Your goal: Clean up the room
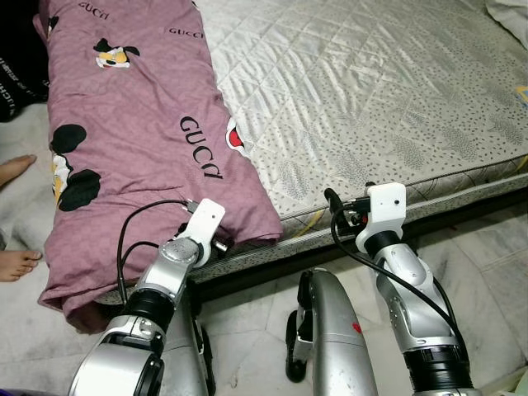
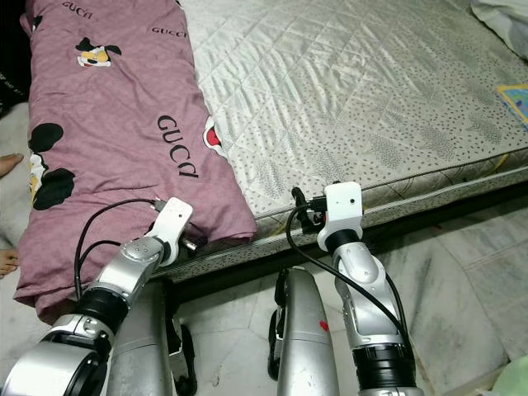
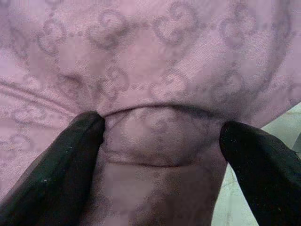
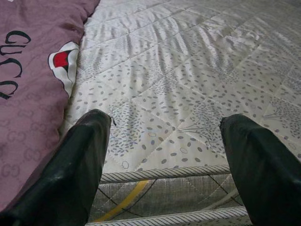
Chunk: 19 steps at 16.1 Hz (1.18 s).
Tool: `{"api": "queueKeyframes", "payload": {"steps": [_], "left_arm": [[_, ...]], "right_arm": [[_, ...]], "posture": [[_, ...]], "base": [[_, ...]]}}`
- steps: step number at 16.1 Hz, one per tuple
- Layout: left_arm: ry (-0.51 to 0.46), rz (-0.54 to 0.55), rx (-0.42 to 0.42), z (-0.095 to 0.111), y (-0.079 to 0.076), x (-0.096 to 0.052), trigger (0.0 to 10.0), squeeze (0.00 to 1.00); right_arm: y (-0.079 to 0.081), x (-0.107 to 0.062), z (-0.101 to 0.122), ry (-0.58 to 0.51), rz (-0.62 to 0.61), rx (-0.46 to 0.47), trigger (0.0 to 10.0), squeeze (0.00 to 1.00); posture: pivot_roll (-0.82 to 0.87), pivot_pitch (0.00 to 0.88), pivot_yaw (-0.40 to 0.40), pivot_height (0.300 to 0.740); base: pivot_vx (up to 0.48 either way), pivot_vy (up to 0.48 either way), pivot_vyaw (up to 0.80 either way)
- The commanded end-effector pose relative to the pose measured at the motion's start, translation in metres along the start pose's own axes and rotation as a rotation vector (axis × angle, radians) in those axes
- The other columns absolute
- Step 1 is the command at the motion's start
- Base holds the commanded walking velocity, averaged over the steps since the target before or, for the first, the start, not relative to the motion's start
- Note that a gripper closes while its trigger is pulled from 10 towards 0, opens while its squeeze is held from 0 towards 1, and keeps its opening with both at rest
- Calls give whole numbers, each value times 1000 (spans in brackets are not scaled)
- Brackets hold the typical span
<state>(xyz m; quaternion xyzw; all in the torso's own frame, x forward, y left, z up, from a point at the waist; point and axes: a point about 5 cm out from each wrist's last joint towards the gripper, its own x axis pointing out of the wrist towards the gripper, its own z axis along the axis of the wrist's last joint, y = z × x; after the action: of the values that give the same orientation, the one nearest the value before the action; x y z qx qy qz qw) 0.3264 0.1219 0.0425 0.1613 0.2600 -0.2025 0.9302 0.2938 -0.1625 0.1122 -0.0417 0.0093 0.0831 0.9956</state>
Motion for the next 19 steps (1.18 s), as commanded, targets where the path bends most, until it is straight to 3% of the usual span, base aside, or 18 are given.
{"api": "queueKeyframes", "payload": {"steps": [1, 2, 4, 6, 10, 11, 13, 19], "left_arm": [[-68, -13, 3, 13, -6, 3, 10000, 0], [-112, 0, 9, 20, -5, 2, 10000, 0], [-318, 89, 27, 47, 0, -7, 10000, 0], [-441, 167, 20, 56, 4, -22, 10000, 0], [-663, 445, -162, 51, 29, -72, 10000, 0], [-663, 496, -209, 43, 33, -81, 10000, 0], [-691, 532, -219, 35, 41, -90, 10000, 0], [-720, 563, -195, 48, 45, -85, 10000, 0]], "right_arm": [[-6, -2, -3, 6, -20, -7, 10000, 0], [-5, -2, -2, 5, -20, -7, 10000, 0], [-2, 3, 0, -6, -10, -4, 10000, 0], [0, 7, 1, -15, -5, 3, 10000, 0], [9, 21, 8, -74, 0, 68, 10000, 0], [11, 24, 9, -85, -6, 87, 10000, 0], [16, 30, 10, -102, 6, 88, 10000, 0], [19, 52, 21, -158, -23, 110, 10000, 0]], "posture": [[-44, 164, -28, 582], [-40, 160, -28, 582], [-27, 150, -31, 582], [-6, 132, -29, 582], [26, 89, -25, 582], [33, 76, -25, 582], [50, 37, -21, 582], [57, 0, -12, 582]], "base": [[0, 0, 0], [0, 0, 0], [0, 0, 0], [0, 0, 0], [0, 0, 0], [0, 0, 0], [0, 0, 0], [0, 0, 0]]}}
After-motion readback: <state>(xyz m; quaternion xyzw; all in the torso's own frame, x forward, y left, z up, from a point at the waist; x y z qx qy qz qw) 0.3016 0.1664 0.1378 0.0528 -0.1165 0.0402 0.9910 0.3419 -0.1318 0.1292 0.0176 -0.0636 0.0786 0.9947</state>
